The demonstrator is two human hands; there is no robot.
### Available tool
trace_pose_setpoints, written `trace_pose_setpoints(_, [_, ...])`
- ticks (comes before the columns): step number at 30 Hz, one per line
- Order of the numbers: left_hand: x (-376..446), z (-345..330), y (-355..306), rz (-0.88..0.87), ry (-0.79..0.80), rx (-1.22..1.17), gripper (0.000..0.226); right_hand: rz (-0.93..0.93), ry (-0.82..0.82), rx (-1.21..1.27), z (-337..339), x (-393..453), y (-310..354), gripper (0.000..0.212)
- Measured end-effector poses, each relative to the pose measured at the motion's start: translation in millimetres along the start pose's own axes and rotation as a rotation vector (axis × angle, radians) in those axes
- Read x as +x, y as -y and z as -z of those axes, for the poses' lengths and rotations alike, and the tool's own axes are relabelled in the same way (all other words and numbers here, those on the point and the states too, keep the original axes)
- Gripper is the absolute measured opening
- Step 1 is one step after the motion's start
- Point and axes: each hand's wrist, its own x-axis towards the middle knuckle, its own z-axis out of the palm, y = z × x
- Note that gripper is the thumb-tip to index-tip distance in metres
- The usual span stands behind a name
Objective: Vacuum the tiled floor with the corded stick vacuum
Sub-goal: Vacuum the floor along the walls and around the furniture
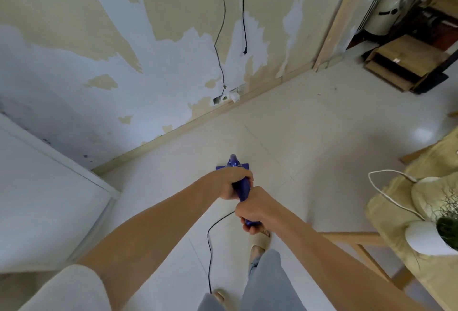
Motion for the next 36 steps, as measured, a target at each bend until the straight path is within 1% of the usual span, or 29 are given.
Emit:
trace_pose_setpoints(4, [-12.9, 11.0, 16.4, -0.013, 0.000, -0.005, 0.014, 0.004, -0.010, -0.095, -14.1, -14.9, -0.4, 0.016])
trace_pose_setpoints(7, [-19.3, 18.3, 22.7, -0.018, -0.021, -0.039, 0.013, 0.010, 0.010, -0.095, -24.8, -18.5, 0.9, 0.014])
trace_pose_setpoints(13, [-19.5, 20.4, 16.1, -0.009, -0.033, -0.012, 0.016, -0.001, 0.052, 0.027, -22.5, -15.7, 4.8, 0.012])
trace_pose_setpoints(16, [-12.5, 13.4, 1.0, 0.009, -0.048, 0.031, 0.007, -0.005, 0.076, 0.144, -11.4, -8.9, 9.1, 0.010])
trace_pose_setpoints(19, [-1.4, 4.0, -16.4, 0.029, -0.036, 0.036, 0.008, -0.012, 0.086, 0.255, 1.7, 3.5, 11.5, 0.012])
trace_pose_setpoints(22, [12.4, -3.1, -32.8, 0.034, -0.032, 0.010, 0.008, -0.004, 0.075, 0.259, 17.0, 18.5, 13.3, 0.011])
trace_pose_setpoints(27, [55.0, -19.9, -80.4, 0.042, -0.064, -0.026, 0.010, -0.014, 0.056, 0.243, 58.3, 77.6, 23.3, 0.014])
trace_pose_setpoints(32, [108.9, -33.0, -118.7, 0.008, -0.140, -0.062, 0.012, -0.042, 0.051, 0.183, 91.0, 144.4, 27.7, 0.035])
trace_pose_setpoints(36, [152.1, -37.1, -145.0, -0.033, -0.183, -0.082, 0.014, -0.055, 0.082, 0.149, 114.4, 193.9, 39.1, 0.033])
